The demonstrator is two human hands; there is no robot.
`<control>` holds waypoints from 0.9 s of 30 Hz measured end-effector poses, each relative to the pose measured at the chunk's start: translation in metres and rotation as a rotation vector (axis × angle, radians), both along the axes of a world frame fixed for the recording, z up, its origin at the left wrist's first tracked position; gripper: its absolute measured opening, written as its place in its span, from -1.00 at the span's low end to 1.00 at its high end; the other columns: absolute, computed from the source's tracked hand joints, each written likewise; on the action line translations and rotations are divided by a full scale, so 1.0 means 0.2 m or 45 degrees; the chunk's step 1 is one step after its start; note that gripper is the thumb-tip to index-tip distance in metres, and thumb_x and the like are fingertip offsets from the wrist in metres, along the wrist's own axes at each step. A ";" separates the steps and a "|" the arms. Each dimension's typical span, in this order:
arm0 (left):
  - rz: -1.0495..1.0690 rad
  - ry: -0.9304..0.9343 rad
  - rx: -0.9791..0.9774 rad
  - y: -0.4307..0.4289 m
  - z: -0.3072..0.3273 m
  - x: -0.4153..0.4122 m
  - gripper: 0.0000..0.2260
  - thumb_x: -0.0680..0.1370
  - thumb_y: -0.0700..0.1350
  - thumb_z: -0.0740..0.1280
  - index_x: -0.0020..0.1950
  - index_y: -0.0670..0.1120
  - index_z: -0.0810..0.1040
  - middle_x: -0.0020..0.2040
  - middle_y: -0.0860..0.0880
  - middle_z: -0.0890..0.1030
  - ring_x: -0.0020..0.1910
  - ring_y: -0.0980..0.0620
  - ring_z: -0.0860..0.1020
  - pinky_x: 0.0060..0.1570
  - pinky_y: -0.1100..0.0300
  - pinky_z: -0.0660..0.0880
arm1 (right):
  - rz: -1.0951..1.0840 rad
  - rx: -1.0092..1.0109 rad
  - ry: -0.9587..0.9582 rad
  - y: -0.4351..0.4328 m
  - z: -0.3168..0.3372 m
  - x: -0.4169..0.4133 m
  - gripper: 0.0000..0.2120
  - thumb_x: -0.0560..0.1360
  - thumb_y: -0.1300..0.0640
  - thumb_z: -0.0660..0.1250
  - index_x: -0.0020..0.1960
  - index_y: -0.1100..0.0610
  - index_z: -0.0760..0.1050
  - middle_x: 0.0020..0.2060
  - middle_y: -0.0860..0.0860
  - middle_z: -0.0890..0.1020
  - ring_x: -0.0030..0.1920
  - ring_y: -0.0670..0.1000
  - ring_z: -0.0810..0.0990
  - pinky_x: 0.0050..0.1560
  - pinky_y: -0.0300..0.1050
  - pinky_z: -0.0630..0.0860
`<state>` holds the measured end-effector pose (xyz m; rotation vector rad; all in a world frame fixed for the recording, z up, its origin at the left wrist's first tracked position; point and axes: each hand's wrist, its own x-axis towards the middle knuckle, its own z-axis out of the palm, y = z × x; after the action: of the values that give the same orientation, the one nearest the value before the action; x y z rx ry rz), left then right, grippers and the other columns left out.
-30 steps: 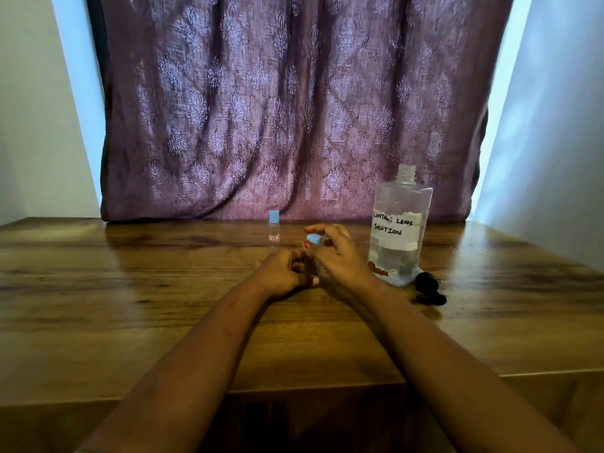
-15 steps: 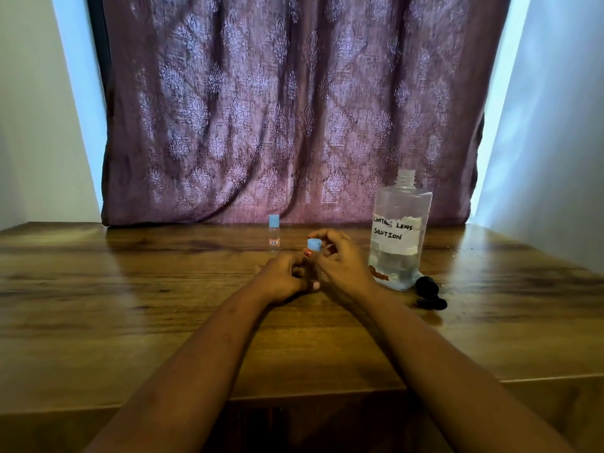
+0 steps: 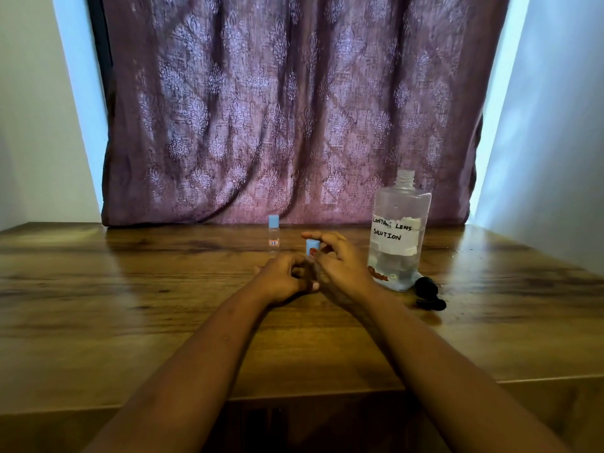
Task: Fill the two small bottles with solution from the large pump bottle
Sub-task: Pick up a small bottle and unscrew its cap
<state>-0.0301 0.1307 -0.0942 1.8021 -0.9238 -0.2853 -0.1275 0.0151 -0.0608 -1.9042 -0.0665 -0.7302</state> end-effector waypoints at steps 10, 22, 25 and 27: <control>-0.020 -0.011 -0.014 -0.01 -0.01 0.01 -0.71 0.23 -0.02 0.59 -0.06 0.11 0.71 -0.09 0.03 0.76 0.11 -0.10 0.69 0.35 -0.31 0.49 | -0.034 0.008 -0.016 0.00 -0.01 0.01 -0.75 0.50 0.23 0.30 0.14 0.00 0.50 -0.05 -0.03 0.52 -0.06 0.02 0.56 -0.03 -0.03 0.57; -0.033 -0.005 -0.035 -0.01 -0.01 0.01 -0.74 0.25 -0.05 0.57 -0.11 0.20 0.71 -0.06 0.04 0.75 0.16 -0.15 0.68 0.34 -0.34 0.49 | 0.046 0.119 0.007 0.00 -0.01 0.03 -0.72 0.51 0.26 0.25 0.11 -0.04 0.52 0.02 -0.01 0.46 0.04 0.11 0.52 0.04 0.03 0.56; -0.015 0.002 -0.022 -0.01 -0.01 0.02 -0.73 0.25 -0.03 0.59 -0.12 0.23 0.70 -0.06 0.05 0.75 0.18 -0.14 0.67 0.36 -0.33 0.47 | 0.018 0.052 0.003 0.00 -0.01 0.04 -0.73 0.47 0.18 0.32 0.11 -0.10 0.50 -0.02 -0.03 0.50 0.01 0.07 0.54 0.03 0.06 0.56; -0.007 -0.002 -0.032 -0.01 -0.01 0.02 -0.74 0.27 -0.09 0.57 -0.09 0.14 0.69 -0.07 0.03 0.74 0.14 -0.13 0.68 0.33 -0.32 0.51 | -0.065 -0.096 -0.057 -0.01 -0.02 0.03 -0.76 0.45 0.16 0.37 0.09 -0.05 0.52 -0.04 -0.14 0.45 0.00 -0.06 0.50 0.01 -0.09 0.52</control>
<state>-0.0262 0.1279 -0.0957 1.7772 -0.9299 -0.2743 -0.1209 0.0132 -0.0642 -1.9673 -0.0749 -0.8149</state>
